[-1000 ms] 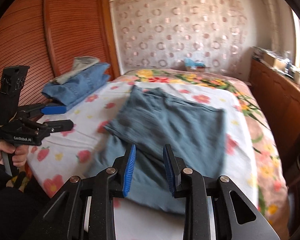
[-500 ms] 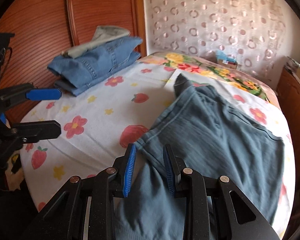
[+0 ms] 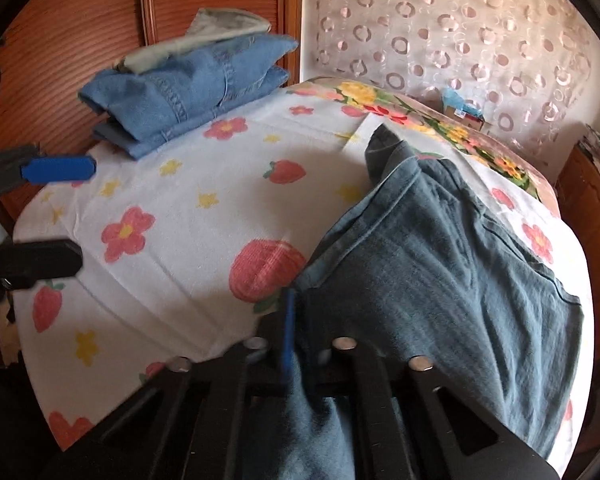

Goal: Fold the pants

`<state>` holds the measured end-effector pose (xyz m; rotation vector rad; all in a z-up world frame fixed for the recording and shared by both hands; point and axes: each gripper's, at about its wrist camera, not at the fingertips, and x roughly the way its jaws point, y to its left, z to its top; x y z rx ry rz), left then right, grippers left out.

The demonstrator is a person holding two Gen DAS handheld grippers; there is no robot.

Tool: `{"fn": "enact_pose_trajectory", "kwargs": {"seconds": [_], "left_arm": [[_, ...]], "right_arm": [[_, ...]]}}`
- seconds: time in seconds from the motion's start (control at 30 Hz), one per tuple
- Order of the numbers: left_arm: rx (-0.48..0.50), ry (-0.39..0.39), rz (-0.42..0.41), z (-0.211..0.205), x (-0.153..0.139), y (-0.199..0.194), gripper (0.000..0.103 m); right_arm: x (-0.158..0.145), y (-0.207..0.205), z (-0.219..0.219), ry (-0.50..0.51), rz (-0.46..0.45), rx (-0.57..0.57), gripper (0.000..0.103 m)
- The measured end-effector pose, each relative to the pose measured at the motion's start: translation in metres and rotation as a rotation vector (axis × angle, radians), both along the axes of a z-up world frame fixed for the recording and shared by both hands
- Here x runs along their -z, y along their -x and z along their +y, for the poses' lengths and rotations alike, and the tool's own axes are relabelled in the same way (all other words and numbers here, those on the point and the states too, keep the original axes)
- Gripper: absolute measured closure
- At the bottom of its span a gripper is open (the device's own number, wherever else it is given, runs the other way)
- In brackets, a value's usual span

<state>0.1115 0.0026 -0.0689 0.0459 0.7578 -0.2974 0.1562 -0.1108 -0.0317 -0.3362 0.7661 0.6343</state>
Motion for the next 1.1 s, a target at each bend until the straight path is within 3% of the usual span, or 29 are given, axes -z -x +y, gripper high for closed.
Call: {"fn": "enact_pose_trajectory", "kwargs": {"seconds": [0.17, 0.4, 0.77, 1.1], "left_arm": [[0.012, -0.004, 0.008, -0.005, 0.003, -0.001, 0.02], [0.055, -0.025, 0.009, -0.025, 0.003, -0.005, 0.02], [0.128, -0.057, 0.007, -0.061, -0.003, -0.021, 0.02], [0.16, -0.066, 0.033, -0.077, 0.005, -0.021, 0.02]], "right_arm": [[-0.025, 0.003, -0.025, -0.109, -0.032, 0.046, 0.102], [-0.053, -0.003, -0.066, -0.145, -0.104, 0.135, 0.102], [-0.067, -0.03, -0.12, -0.105, -0.152, 0.299, 0.102], [-0.062, -0.06, -0.136, -0.054, -0.143, 0.426, 0.102]]}}
